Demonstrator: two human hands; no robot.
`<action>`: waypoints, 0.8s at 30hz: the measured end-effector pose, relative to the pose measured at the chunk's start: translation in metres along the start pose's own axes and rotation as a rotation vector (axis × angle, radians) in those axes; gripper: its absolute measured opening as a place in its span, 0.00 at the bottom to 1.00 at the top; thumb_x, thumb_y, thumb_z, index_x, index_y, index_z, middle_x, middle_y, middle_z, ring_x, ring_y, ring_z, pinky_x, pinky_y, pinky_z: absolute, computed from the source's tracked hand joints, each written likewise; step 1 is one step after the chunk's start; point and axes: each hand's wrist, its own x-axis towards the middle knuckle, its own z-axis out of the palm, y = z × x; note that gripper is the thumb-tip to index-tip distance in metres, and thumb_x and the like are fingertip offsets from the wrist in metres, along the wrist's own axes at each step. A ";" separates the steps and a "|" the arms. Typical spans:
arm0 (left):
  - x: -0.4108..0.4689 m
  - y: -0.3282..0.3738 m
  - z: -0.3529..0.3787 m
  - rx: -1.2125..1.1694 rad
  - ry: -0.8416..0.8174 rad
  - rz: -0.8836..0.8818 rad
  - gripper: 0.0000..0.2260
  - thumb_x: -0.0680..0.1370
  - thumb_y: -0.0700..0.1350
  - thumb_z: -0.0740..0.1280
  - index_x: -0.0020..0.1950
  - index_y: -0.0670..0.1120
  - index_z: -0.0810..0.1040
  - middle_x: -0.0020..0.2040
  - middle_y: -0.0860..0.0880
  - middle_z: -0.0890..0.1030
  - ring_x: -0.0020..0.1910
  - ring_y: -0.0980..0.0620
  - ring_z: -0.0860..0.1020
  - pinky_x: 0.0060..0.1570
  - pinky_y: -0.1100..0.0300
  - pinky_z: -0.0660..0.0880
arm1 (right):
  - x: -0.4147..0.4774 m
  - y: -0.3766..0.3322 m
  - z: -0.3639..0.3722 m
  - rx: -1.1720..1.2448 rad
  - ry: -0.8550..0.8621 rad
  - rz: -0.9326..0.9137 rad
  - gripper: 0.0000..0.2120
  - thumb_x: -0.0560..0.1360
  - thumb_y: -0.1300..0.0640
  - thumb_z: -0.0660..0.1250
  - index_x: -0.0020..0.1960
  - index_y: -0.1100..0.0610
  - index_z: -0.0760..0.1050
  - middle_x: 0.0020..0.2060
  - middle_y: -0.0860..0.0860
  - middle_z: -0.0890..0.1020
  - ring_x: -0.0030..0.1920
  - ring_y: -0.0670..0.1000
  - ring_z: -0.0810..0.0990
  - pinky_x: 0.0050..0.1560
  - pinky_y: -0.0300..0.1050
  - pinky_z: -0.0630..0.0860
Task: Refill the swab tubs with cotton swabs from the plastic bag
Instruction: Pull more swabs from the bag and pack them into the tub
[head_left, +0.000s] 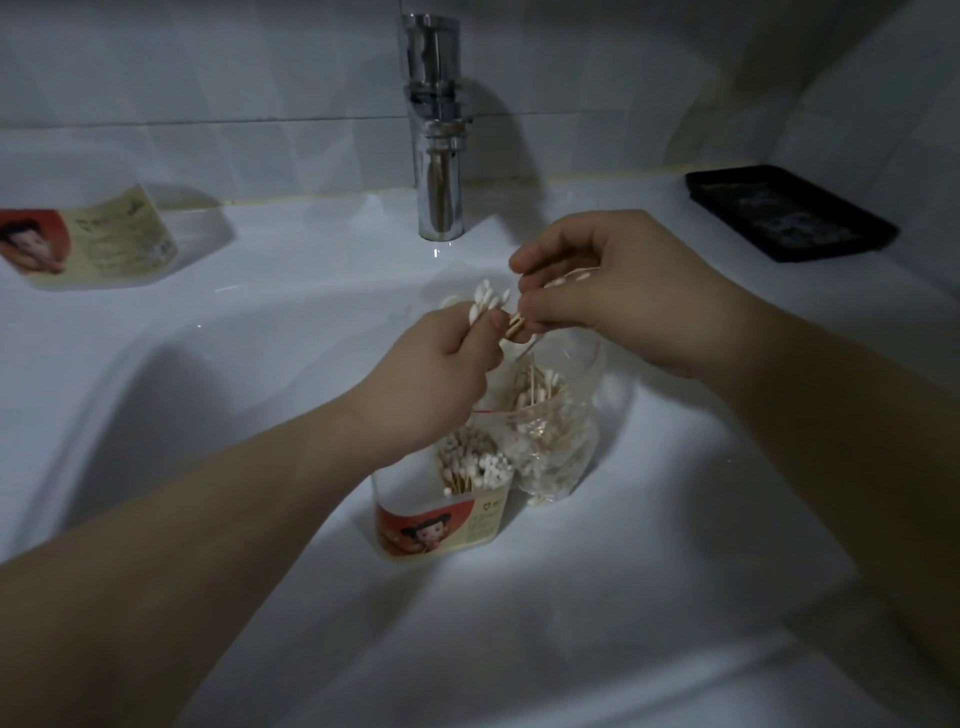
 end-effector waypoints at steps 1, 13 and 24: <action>0.000 0.001 0.000 -0.030 0.007 -0.014 0.15 0.86 0.51 0.56 0.50 0.46 0.79 0.32 0.55 0.69 0.24 0.57 0.65 0.24 0.63 0.63 | 0.001 0.000 -0.001 0.073 0.032 0.025 0.12 0.72 0.73 0.73 0.53 0.62 0.82 0.42 0.59 0.85 0.40 0.53 0.87 0.46 0.42 0.84; -0.004 0.002 0.002 -0.009 -0.077 0.031 0.15 0.86 0.51 0.56 0.45 0.49 0.76 0.27 0.57 0.70 0.23 0.59 0.66 0.26 0.63 0.64 | 0.004 0.007 0.010 0.172 -0.001 0.030 0.08 0.79 0.69 0.67 0.54 0.61 0.83 0.49 0.59 0.86 0.38 0.56 0.86 0.44 0.44 0.84; -0.005 0.008 0.001 -0.154 -0.090 -0.011 0.13 0.86 0.52 0.56 0.48 0.47 0.75 0.25 0.57 0.67 0.22 0.59 0.64 0.24 0.65 0.63 | 0.003 -0.002 -0.002 0.118 0.109 -0.042 0.07 0.75 0.68 0.73 0.50 0.59 0.83 0.40 0.58 0.86 0.34 0.48 0.85 0.40 0.37 0.80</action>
